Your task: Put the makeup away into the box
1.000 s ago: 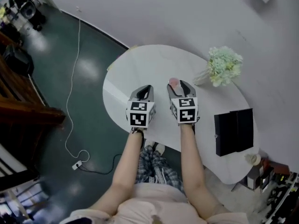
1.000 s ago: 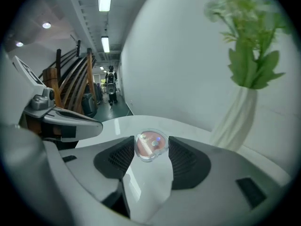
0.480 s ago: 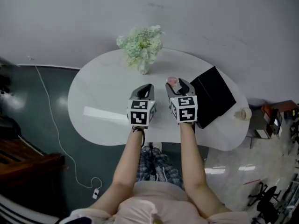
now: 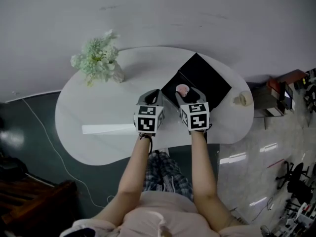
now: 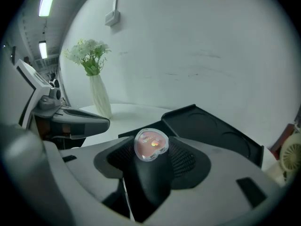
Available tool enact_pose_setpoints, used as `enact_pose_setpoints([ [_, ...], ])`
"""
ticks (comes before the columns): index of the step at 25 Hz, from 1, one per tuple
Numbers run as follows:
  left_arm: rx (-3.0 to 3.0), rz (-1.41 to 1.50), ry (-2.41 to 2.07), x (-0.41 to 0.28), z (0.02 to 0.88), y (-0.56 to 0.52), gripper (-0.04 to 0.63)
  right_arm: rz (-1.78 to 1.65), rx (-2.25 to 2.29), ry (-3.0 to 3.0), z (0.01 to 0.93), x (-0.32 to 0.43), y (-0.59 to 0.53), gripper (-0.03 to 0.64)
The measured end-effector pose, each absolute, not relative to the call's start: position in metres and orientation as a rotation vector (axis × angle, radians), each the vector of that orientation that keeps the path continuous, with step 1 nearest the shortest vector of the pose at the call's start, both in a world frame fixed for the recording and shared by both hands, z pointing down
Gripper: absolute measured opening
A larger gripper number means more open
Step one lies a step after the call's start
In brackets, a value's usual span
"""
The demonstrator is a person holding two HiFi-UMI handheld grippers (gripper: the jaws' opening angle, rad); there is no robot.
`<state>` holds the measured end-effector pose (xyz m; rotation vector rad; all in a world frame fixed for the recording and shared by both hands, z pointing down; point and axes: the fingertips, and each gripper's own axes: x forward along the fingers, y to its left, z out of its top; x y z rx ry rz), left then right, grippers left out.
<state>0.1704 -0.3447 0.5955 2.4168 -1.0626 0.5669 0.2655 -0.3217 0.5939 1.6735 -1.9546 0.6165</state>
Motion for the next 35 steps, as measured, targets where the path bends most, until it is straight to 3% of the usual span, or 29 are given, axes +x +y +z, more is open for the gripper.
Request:
enact_pose_setpoints([
  [26, 2.37, 0.614, -1.053, 0.172, 0.621, -0.358, 0.026, 0.888, 1.421, -1.741, 0.668, 0.275, -0.319, 0.251],
  [31, 2.365, 0.618, -1.072, 0.164, 0.621, -0.36, 0.026, 0.916, 1.458, -1.779, 0.655, 0.272, -0.318, 0.36],
  [35, 2.355, 0.601, -1.084, 0.16, 0.617, -0.361, 0.026, 0.921, 1.518, -1.783, 0.645, 0.274, -0.31, 0.387],
])
